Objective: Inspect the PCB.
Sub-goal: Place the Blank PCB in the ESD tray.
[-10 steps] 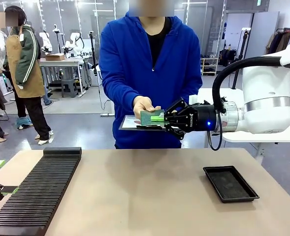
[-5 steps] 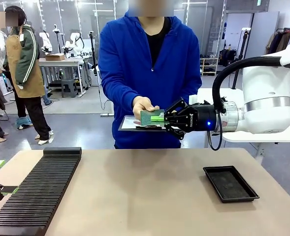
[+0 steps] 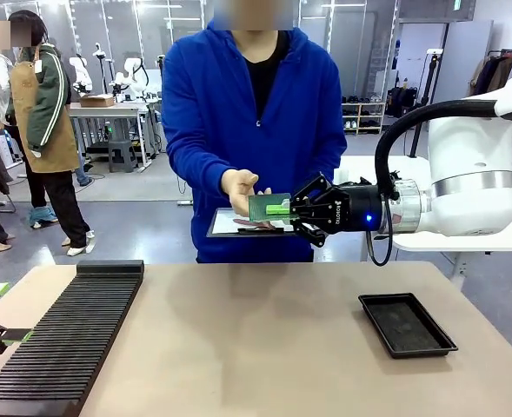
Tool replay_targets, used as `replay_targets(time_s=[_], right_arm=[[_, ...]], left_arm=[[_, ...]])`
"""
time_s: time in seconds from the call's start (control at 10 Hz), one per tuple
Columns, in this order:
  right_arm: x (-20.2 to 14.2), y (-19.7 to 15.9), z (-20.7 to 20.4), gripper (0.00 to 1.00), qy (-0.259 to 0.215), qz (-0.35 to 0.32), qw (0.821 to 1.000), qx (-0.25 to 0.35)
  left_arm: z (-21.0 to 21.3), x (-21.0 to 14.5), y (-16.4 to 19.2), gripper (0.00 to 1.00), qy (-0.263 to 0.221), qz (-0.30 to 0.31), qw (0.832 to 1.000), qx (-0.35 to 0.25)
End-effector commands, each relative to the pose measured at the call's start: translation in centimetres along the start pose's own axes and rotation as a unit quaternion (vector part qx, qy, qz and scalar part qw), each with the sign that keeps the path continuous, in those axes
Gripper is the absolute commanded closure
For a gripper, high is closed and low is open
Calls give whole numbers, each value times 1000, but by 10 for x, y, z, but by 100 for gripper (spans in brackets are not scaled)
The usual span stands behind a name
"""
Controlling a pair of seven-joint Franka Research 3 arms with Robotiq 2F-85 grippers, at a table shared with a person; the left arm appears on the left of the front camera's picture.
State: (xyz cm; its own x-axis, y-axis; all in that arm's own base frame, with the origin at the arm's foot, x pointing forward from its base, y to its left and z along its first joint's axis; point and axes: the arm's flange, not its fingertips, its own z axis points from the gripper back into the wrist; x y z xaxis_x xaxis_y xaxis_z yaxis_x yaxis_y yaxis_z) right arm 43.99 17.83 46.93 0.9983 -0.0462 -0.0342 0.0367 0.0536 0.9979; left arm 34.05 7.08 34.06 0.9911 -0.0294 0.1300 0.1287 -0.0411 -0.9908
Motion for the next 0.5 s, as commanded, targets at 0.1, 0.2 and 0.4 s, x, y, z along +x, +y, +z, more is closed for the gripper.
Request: replay_targets(time_s=[0.1, 0.2, 0.4], right_arm=[[0, 2, -1, 100, 3, 1, 1000, -1], [0, 2, -1, 100, 3, 1, 1000, -1], [0, 2, -1, 100, 3, 1, 1000, -1]], left_arm=[[1, -1, -1, 0, 3, 0, 1000, -1], [1, -1, -1, 0, 3, 0, 1000, -1], [1, -1, -1, 0, 3, 0, 1000, -1]])
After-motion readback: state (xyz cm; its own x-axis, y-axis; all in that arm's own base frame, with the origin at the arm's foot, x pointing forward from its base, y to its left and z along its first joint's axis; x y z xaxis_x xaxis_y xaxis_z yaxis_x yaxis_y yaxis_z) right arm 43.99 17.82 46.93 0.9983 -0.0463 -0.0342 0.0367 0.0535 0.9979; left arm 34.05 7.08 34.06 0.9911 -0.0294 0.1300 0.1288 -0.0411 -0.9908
